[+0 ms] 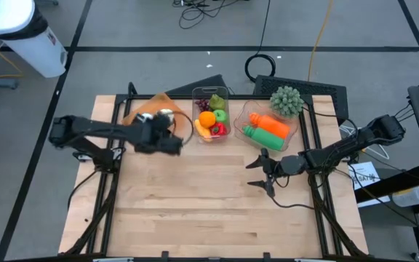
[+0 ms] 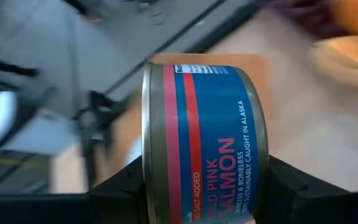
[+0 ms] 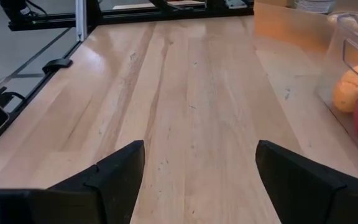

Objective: Pick & Place Food Item
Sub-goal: Put the blue tuna can into the orange bin

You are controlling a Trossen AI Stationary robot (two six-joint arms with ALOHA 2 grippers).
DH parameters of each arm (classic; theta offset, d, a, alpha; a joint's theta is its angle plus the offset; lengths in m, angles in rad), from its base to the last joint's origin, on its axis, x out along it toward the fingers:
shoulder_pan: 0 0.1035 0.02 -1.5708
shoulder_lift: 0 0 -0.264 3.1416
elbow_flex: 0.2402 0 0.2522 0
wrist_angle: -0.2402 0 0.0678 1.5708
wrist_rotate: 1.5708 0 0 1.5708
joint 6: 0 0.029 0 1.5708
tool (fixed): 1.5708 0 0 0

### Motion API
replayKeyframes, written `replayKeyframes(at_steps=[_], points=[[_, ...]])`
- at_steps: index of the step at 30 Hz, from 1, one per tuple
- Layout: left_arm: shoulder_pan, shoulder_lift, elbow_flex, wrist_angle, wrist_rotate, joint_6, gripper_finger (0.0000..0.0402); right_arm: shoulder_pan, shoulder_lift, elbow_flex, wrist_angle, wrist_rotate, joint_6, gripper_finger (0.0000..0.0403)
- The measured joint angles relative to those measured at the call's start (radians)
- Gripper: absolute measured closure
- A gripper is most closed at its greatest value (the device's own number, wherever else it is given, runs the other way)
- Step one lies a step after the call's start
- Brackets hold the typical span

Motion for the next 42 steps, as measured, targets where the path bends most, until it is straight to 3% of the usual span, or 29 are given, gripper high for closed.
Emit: replayKeyframes(at_steps=[3, 7, 12, 14, 22, 34, 42], points=[[0.121, 0.012, 0.000, 0.012, -0.025, 0.120, 0.0211, -0.012, 0.000, 0.000, -0.001, 0.000, 0.000, 0.0109], [0.268, 0.053, 0.000, 0.146, -0.020, 0.330, 0.0211, -0.025, 0.000, 0.000, -0.001, -0.002, 0.000, 0.0109], [0.415, 0.143, -0.001, 0.283, 0.098, 0.534, 0.0211, -0.025, 0.000, 0.000, -0.002, -0.002, 0.000, 0.0109], [0.450, 0.188, -0.001, 0.285, 0.098, 0.561, 0.0211, -0.026, 0.000, 0.000, -0.005, -0.003, 0.002, 0.0109], [0.486, 0.320, -0.002, 0.305, 0.093, 0.605, 0.0211, -0.026, 0.000, 0.000, -0.013, -0.003, 0.007, 0.0109], [0.477, 0.346, 0.000, 0.329, 0.095, 0.606, 0.0210, -0.026, 0.000, 0.000, -0.023, -0.003, 0.008, 0.0109], [0.469, 0.348, 0.000, 0.329, 0.225, 0.624, 0.0044, -0.026, 0.000, 0.000, -0.024, -0.003, 0.008, 0.0109]])
